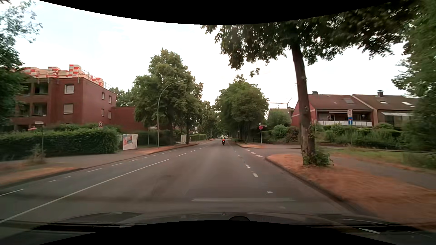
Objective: Follow the waypoints while adhering to traffic rules and regulations
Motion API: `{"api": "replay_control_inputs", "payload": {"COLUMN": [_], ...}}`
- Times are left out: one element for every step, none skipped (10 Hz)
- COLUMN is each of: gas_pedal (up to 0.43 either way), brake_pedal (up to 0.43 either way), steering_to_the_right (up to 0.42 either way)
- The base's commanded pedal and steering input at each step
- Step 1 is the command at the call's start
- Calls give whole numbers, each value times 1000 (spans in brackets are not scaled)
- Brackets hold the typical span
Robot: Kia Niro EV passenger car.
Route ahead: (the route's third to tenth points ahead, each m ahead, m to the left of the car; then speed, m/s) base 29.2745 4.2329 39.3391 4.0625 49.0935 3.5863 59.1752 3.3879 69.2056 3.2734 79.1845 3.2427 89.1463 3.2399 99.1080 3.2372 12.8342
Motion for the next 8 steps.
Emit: {"api": "replay_control_inputs", "payload": {"gas_pedal": [150, 150, 150, 150, 150, 150, 150, 150], "brake_pedal": [0, 0, 0, 0, 0, 0, 0, 0], "steering_to_the_right": [-3, -3, -3, -2, -1, 0, 0, 0]}}
